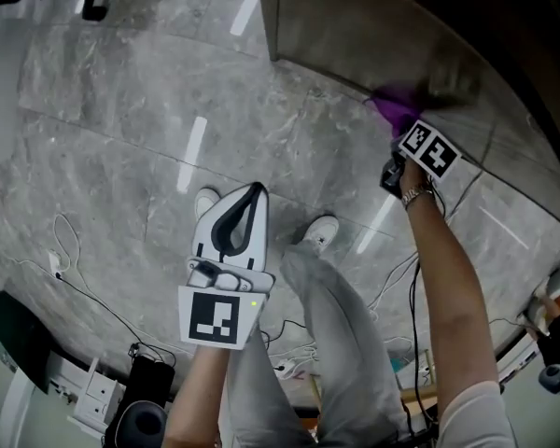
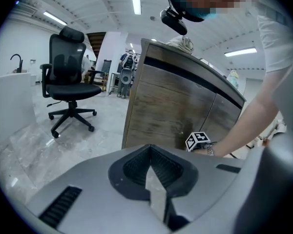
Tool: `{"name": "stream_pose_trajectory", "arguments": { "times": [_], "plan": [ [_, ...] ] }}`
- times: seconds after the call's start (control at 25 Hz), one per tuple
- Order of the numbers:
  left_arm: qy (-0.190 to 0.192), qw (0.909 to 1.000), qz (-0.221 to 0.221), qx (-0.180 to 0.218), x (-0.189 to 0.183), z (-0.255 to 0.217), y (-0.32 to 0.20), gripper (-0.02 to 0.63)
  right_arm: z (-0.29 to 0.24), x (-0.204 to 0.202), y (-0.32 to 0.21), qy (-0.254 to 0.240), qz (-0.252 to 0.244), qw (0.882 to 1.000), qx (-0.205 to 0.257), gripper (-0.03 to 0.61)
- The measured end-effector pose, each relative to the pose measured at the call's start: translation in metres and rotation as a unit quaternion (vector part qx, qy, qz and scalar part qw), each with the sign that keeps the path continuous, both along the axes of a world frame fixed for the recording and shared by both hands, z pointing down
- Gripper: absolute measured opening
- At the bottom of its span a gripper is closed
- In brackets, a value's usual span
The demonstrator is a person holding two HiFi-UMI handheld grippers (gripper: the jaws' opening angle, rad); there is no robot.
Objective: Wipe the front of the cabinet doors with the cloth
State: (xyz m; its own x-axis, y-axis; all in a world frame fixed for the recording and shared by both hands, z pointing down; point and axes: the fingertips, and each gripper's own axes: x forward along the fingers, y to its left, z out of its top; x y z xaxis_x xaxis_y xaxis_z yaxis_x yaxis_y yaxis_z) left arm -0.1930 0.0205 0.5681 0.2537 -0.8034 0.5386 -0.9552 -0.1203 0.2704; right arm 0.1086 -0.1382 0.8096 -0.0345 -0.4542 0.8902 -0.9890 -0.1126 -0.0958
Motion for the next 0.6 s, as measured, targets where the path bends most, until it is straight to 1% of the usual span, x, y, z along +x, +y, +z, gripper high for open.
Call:
{"name": "stream_pose_trajectory", "arguments": {
  "times": [0.12,0.2,0.44,0.6],
  "plan": [
    [-0.008,0.9999,0.005,0.004,0.012,0.001,0.0,0.006,-0.005,0.036,0.002,0.006,0.022,1.0,0.008,0.118],
    [-0.015,0.9998,0.017,-0.001,0.022,0.002,0.004,0.006,-0.011,0.057,0.004,0.009,0.038,0.999,0.015,0.118],
    [-0.015,0.9975,0.068,0.007,0.058,-0.008,0.008,0.006,-0.039,0.117,0.017,0.012,0.1,0.994,0.039,0.118],
    [-0.015,0.9944,0.104,0.008,0.078,-0.02,0.011,0.006,-0.068,0.159,0.03,0.025,0.134,0.989,0.058,0.118]
  ]
}}
